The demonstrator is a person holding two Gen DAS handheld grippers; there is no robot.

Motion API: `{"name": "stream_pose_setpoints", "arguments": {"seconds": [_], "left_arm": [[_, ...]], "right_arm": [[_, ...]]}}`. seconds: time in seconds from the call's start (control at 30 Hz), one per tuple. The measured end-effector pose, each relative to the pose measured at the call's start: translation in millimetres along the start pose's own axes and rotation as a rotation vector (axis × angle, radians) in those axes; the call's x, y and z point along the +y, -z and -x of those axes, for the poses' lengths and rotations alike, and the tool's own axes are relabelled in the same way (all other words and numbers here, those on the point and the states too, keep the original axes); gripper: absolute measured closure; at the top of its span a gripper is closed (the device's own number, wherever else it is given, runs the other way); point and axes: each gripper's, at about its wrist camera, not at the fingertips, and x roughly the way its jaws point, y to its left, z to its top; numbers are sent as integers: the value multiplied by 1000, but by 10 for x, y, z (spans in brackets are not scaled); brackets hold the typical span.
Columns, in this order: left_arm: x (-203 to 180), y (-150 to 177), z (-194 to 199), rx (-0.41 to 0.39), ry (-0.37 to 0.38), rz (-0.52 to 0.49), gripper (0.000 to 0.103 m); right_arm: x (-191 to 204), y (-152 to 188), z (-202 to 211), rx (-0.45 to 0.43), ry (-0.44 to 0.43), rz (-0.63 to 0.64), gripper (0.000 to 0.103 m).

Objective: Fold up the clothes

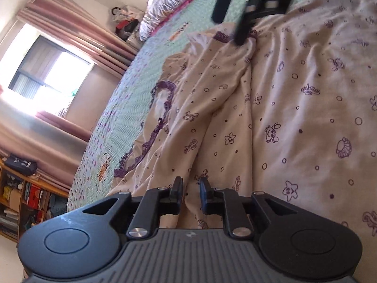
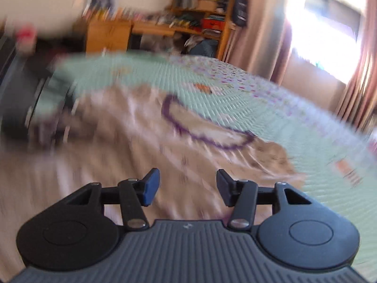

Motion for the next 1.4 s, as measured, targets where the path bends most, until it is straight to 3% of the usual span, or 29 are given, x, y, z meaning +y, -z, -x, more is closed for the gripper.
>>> {"name": "stream_pose_setpoints", "arguments": {"seconds": [0.07, 0.1, 0.2, 0.43, 0.57, 0.67, 0.73, 0.8, 0.83, 1.07, 1.17, 1.4], "left_arm": [[5, -46, -27, 9, 15, -11, 85], [8, -65, -40, 12, 23, -15, 87], [8, -95, -87, 29, 42, -26, 102], [6, -118, -44, 7, 37, -1, 103], [-38, -132, -42, 20, 45, -9, 103], [-75, -126, -49, 25, 49, -22, 103], [-81, -122, -52, 27, 49, -20, 103], [-72, -121, -56, 25, 41, -19, 103], [-72, -121, -51, 24, 38, -21, 103], [-124, -105, 69, -19, 2, -43, 97], [-161, -121, 116, -48, -11, -72, 88], [-182, -163, -51, -3, -13, -126, 83]], "right_arm": [[132, 146, 134, 27, 55, 96, 48], [122, 197, 177, 35, 48, 75, 48], [-59, 281, 174, 38, -30, -104, 48], [-421, 430, 14, 19, -154, -417, 48], [-521, 435, -82, 38, -198, -509, 49], [-573, 431, -101, 21, -233, -557, 58], [-608, 429, -113, 9, -257, -589, 72], [-642, 426, -125, -3, -281, -621, 93], [-660, 425, -132, -9, -293, -637, 97], [-813, 413, -151, -64, -386, -788, 102], [-926, 402, -122, -110, -438, -913, 102], [-1093, 423, -101, -188, -504, -1141, 102]]}}
